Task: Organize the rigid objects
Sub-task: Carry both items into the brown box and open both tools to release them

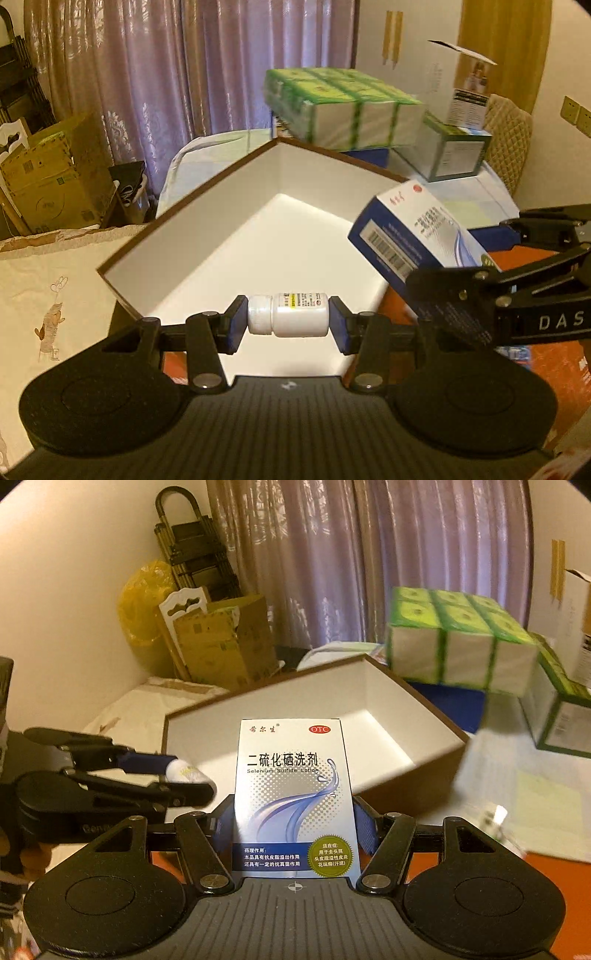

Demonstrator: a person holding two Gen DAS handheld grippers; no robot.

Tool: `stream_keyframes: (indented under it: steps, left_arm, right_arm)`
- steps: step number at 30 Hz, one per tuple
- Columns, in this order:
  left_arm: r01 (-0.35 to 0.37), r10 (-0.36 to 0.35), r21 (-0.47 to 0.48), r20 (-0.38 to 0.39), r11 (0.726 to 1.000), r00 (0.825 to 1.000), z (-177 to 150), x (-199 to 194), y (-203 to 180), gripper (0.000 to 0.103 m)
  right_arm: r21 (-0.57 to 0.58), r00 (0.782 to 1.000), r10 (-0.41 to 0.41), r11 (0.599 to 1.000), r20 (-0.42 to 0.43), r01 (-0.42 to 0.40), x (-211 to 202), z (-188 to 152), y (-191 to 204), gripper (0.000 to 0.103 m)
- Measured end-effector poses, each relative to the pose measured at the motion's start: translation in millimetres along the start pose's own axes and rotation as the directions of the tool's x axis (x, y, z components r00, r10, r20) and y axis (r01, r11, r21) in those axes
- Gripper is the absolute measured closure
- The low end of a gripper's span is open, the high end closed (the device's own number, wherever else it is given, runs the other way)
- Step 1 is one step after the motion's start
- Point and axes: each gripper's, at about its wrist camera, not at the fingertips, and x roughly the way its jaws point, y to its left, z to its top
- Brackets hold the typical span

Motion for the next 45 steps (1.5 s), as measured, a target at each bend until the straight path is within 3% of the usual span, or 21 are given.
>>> stream_keyframes:
  steps: [11,23,38,45]
  left_arm:
    - [0.014,-0.013,0.016,-0.066,1.0,0.998,15.3,46.4,58.7,0.061]
    - [0.031,-0.029,0.007,-0.143,1.0,0.989,16.2,84.2,84.9,0.061]
    - [0.069,-0.064,0.016,-0.19,0.998,0.98,14.9,107.3,83.3,0.061]
    - [0.07,-0.064,0.022,-0.187,0.997,0.98,13.8,104.0,78.0,0.051]
  right_arm:
    - [-0.003,0.998,-0.05,0.999,-0.032,0.05,81.1,37.1,25.4,0.042]
    - [0.005,0.987,-0.09,0.996,-0.134,0.092,143.6,34.6,12.7,0.042]
    - [0.066,0.97,-0.111,0.99,-0.214,0.128,155.0,27.5,-9.3,0.04]
    - [0.071,0.969,-0.111,0.989,-0.219,0.129,145.4,25.6,-9.5,0.04]
